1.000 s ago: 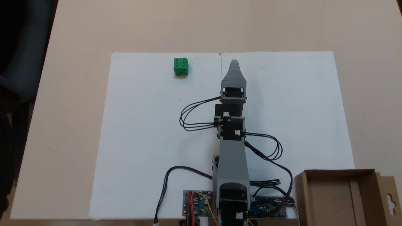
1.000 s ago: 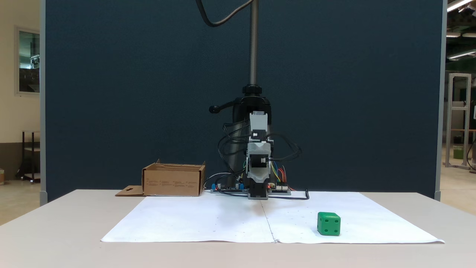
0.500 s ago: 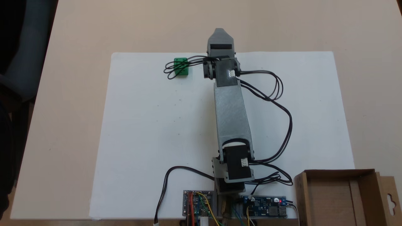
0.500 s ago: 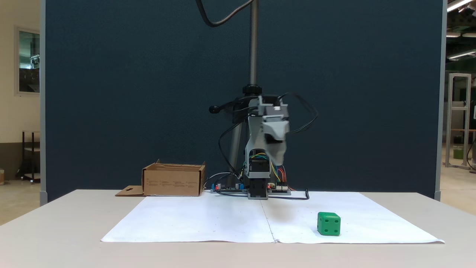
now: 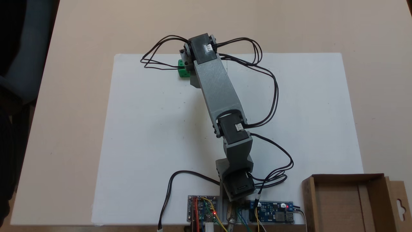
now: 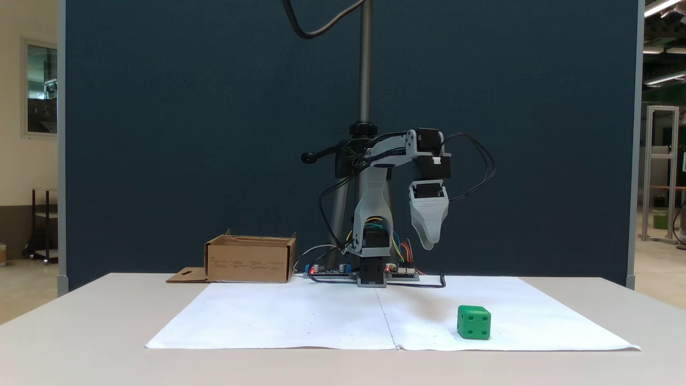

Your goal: Grasp a green dice and put it in the bin.

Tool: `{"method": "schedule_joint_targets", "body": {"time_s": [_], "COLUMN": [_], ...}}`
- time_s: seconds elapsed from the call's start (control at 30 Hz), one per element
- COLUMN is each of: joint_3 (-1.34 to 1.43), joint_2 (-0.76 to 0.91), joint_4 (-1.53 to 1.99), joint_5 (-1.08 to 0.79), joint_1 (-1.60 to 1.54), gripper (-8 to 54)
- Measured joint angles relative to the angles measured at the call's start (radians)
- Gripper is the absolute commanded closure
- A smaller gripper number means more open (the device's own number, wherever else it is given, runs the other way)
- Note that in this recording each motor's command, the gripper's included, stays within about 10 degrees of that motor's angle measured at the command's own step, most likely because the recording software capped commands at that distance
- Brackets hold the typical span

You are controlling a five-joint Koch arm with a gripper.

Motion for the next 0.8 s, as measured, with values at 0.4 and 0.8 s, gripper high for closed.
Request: {"method": "schedule_joint_targets", "body": {"time_s": [0.4, 0.8], "joint_3": [-0.279, -0.383], "joint_2": [-0.253, -0.419], "joint_4": [0.008, 0.005], "joint_5": [0.048, 0.055], "joint_1": [-0.023, -0.049], "gripper": [3.2, 3.2]}}
